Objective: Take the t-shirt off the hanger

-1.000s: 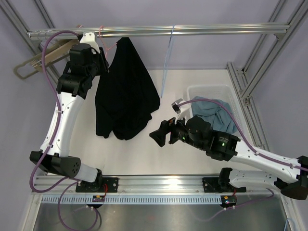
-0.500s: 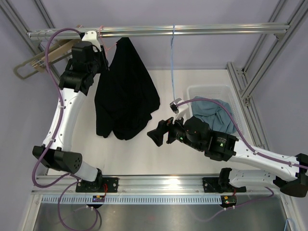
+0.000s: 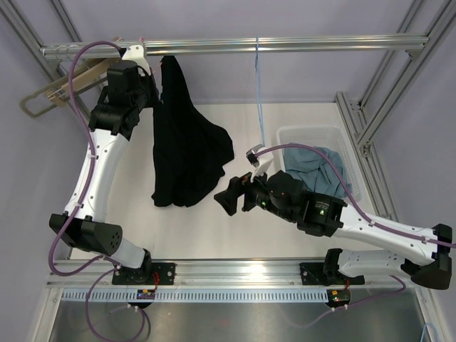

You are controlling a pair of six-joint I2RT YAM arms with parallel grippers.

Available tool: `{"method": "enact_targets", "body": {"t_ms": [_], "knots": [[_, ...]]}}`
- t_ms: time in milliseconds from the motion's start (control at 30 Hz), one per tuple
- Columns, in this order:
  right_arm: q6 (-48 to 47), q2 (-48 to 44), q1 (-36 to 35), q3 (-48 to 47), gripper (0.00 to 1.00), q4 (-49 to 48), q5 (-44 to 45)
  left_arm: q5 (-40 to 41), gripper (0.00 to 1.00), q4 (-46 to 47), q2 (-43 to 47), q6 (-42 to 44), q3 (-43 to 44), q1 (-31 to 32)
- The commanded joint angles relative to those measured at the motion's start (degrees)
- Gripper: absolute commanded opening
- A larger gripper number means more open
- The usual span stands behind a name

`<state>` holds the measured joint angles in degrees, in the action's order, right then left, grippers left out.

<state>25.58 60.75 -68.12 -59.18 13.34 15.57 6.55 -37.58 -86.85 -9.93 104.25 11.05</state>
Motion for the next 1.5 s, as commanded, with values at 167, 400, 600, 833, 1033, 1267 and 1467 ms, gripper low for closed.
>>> {"method": "enact_targets", "body": {"t_ms": [167, 400, 600, 833, 1033, 1267, 1467], "knots": [[-1.1, 3.0, -1.0, -4.8, 0.88, -4.4, 0.3, -11.4, 0.0, 11.3, 9.6, -4.3, 1.1, -0.3], [-1.1, 6.0, -1.9, -5.9, 0.94, -5.9, 1.6, -14.5, 0.0, 15.3, 15.6, -6.4, -4.9, -0.3], [-3.6, 12.0, -5.6, -10.3, 1.0, -6.2, 6.0, -16.7, 0.0, 19.4, 26.8, -17.9, -20.1, 1.2], [-6.2, 20.2, -13.4, -16.8, 0.99, -11.7, 13.6, -7.3, 0.0, 23.2, 36.7, -24.5, -28.4, 10.6], [-7.3, 25.8, -17.2, -20.9, 0.99, -14.6, 18.2, -2.6, 0.0, 23.4, 42.6, -28.0, -30.2, 15.1], [-8.2, 28.2, -21.8, -24.1, 0.38, -14.2, 21.0, -1.8, 0.0, 25.4, 47.7, -29.5, -32.9, 15.1], [-10.2, 30.3, -30.0, -28.7, 0.0, -11.0, 21.7, -1.6, 0.0, 31.4, 49.9, -31.5, -36.5, 15.1]]}}
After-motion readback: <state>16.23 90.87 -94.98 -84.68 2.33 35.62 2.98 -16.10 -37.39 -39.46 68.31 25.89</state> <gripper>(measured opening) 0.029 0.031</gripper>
